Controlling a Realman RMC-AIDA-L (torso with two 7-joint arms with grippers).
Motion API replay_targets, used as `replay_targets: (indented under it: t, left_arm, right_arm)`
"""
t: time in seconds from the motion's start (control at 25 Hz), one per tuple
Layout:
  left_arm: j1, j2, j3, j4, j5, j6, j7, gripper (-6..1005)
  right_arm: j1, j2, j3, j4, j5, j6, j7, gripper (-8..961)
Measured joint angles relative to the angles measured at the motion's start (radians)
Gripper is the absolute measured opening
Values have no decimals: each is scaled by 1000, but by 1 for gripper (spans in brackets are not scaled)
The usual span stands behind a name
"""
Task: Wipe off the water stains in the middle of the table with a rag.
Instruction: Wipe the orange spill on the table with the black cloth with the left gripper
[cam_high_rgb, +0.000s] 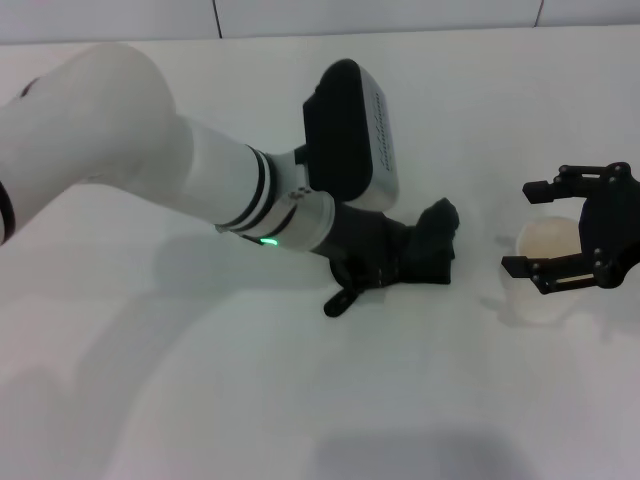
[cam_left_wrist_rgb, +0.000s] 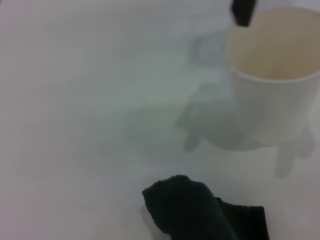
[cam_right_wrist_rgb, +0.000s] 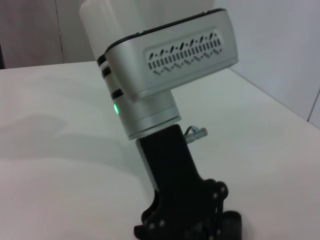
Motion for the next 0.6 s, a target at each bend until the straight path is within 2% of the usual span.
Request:
replay_targets:
  t: [0.28,0.6]
  left_arm:
    - [-1,0,60,21,-39,43,3,123]
    - [7,6,35,28,-22,35,3,130]
  right_arm:
    - [0,0,0,-1,1,0,0,853]
    - [-2,0,0,-2,2,0,0,853]
